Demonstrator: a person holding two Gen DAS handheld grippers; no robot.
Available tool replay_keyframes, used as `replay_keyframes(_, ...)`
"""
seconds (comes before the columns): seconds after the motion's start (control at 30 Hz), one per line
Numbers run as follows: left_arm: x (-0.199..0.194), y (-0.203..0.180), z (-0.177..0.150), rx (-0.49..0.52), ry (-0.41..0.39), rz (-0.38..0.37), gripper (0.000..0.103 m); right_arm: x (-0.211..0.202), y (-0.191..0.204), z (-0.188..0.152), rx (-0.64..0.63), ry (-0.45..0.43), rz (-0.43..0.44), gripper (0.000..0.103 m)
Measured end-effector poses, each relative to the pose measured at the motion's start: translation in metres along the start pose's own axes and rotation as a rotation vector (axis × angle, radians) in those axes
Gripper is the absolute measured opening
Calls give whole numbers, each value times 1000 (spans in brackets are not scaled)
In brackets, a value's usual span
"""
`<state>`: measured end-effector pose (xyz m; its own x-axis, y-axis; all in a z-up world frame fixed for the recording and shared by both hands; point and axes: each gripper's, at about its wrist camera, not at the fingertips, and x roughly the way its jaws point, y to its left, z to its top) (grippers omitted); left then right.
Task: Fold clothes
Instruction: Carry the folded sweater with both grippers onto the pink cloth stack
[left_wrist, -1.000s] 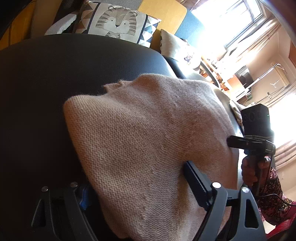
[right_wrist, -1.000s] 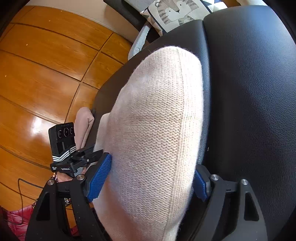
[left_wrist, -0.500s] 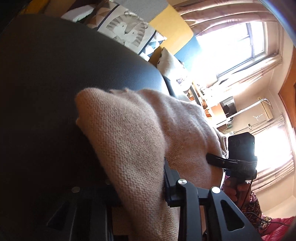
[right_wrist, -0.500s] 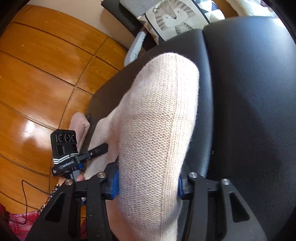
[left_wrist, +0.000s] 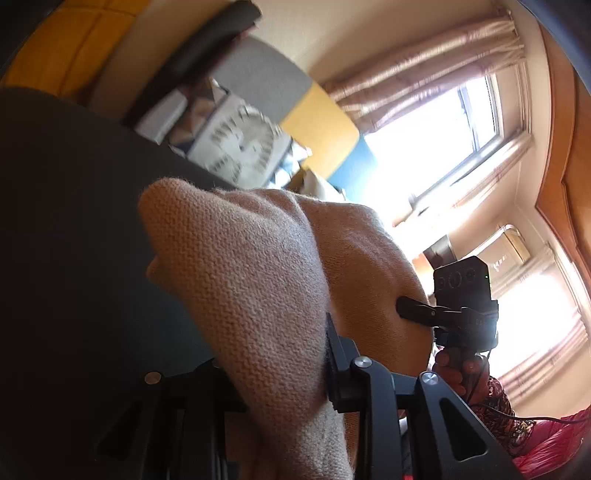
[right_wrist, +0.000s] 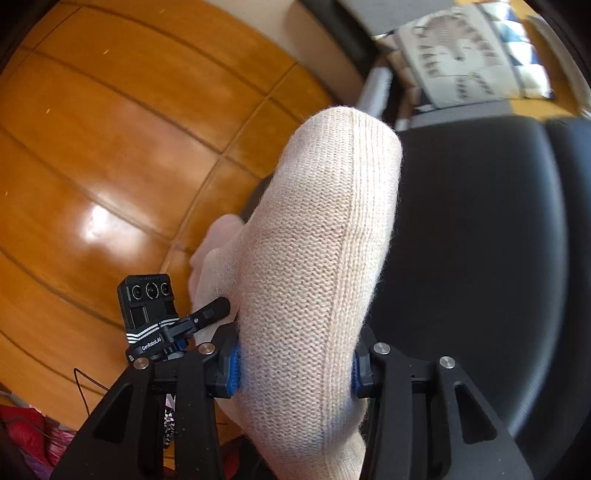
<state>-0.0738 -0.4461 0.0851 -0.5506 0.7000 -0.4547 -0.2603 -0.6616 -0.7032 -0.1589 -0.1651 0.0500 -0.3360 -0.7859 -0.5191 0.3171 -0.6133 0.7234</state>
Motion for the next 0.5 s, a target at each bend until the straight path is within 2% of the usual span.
replay_keyframes(0.07, -29, 7, 15, -9, -61, 39, 28, 37, 27, 22, -47, 40, 39, 45)
replay_keyframes(0.33, -199, 82, 51, -90, -309, 238, 28, 221, 146, 105, -218, 191, 193, 45)
replay_keyframes(0.5, -277, 138, 79, -149, -433, 366, 29, 337, 203, 144, -280, 258, 253, 45)
